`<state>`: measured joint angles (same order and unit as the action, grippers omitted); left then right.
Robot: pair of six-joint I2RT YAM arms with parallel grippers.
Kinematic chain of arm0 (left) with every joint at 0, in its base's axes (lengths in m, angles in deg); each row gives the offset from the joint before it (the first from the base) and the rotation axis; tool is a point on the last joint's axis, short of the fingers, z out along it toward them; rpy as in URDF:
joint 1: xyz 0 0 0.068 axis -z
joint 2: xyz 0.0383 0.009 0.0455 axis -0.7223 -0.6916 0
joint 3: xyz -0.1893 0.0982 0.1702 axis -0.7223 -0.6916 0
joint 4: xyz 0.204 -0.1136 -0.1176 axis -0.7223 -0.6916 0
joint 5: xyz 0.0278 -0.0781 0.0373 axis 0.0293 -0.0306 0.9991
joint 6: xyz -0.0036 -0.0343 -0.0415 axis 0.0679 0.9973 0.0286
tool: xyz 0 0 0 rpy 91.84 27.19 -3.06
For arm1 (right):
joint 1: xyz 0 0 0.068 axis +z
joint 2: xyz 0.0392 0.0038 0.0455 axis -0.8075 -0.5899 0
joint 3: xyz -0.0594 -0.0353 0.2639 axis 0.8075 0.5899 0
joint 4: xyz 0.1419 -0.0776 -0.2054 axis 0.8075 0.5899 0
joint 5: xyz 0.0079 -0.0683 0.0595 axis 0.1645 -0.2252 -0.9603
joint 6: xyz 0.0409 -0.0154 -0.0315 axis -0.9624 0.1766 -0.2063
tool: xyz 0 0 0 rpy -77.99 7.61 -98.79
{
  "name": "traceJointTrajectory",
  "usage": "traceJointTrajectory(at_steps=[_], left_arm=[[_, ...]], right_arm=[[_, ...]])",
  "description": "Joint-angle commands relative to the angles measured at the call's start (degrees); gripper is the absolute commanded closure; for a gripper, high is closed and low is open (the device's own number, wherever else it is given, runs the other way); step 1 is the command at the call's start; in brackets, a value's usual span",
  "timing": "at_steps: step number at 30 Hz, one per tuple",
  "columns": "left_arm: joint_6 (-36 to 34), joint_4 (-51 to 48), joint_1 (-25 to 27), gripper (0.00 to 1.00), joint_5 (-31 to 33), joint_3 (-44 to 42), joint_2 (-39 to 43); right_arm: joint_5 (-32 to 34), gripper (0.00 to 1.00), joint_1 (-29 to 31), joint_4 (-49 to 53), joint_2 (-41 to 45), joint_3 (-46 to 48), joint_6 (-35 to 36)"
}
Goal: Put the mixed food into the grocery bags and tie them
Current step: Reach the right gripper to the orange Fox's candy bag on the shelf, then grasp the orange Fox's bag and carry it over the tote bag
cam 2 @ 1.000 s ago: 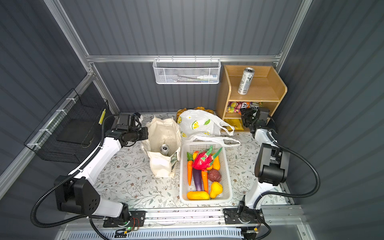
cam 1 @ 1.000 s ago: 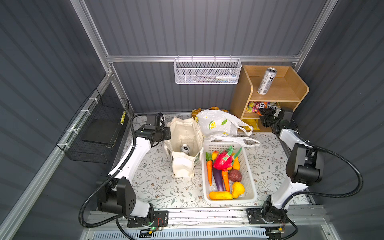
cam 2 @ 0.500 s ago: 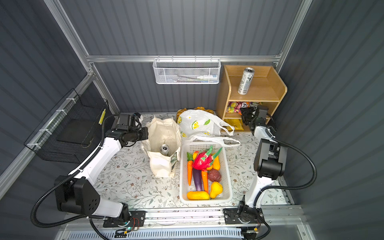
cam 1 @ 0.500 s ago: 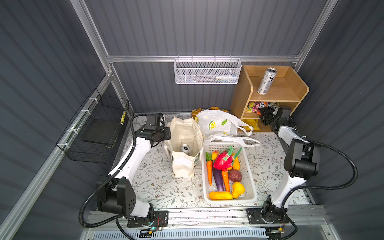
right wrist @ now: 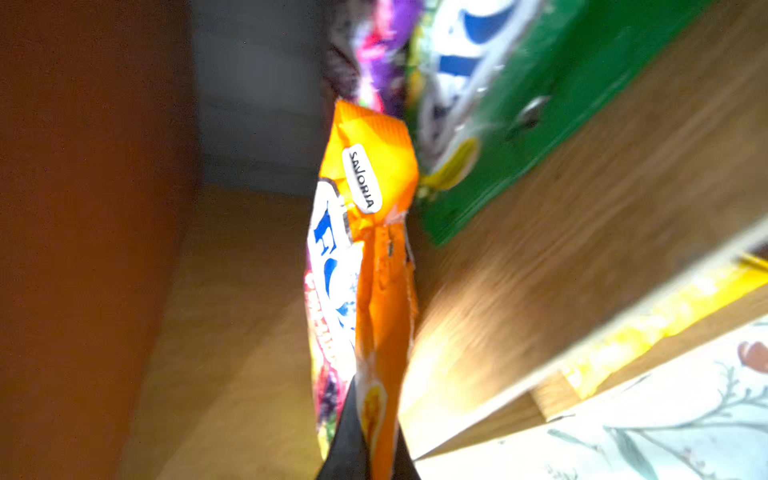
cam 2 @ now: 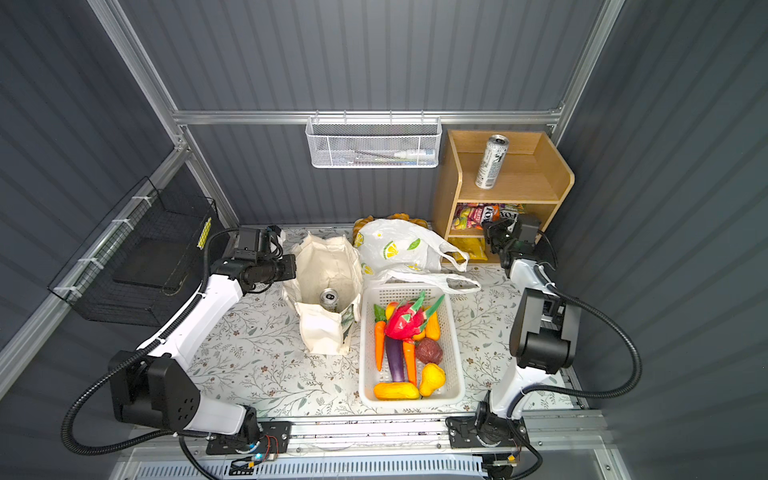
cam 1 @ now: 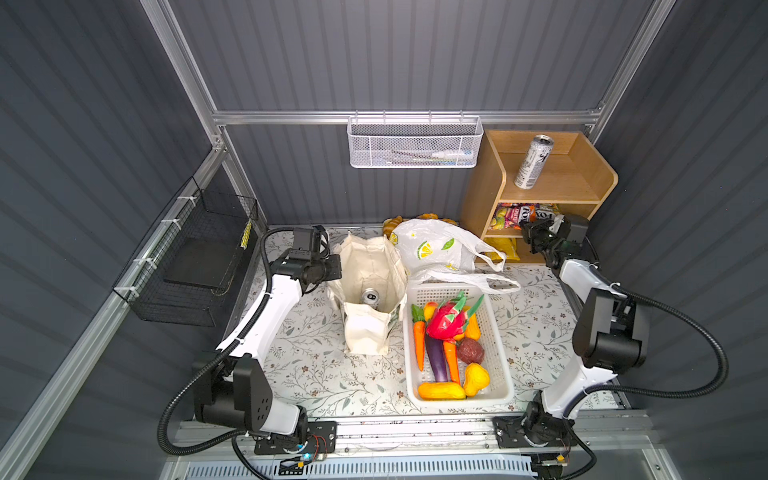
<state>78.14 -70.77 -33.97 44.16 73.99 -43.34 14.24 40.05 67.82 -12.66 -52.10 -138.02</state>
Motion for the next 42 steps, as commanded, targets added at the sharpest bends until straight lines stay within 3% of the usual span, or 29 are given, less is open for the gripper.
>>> traceJointTrajectory(at_steps=[1,13,16,20,24,30,36,42], left_arm=[[-0.84,-3.74,-0.09,1.0,0.04,-1.21,-0.39],[-0.99,-3.52,-0.07,1.0,0.12,-1.47,0.24],[-0.97,-3.44,-0.06,1.0,0.04,-1.57,0.3],[-1.06,-3.34,-0.1,1.0,-0.05,-1.82,0.38],[-1.06,-3.34,-0.06,1.0,-0.16,-1.57,0.17],[-0.93,-3.34,-0.04,1.0,-0.09,-1.45,-0.07],[-1.19,-3.69,-0.01,1.0,0.02,-1.11,-0.1],[-1.32,-3.86,-0.06,1.0,-0.1,-0.99,-0.26]], right_arm=[[-1.87,1.0,-0.07,-2.85,5.42,1.98,0.59],[-2.36,1.0,0.09,5.77,29.57,14.0,1.04],[-3.47,1.0,2.08,9.06,35.04,15.09,2.48],[-3.53,1.0,9.4,12.11,39.25,13.32,4.03],[-1.76,1.0,22.05,13.9,36.59,6.77,7.21],[-2.32,1.0,38.14,14.51,25.54,-5.2,11.29],[-4.65,1.0,47.51,16.54,14.3,-14.94,14.87],[-4.77,1.0,51.89,20.64,2.45,-21.91,18.88]])
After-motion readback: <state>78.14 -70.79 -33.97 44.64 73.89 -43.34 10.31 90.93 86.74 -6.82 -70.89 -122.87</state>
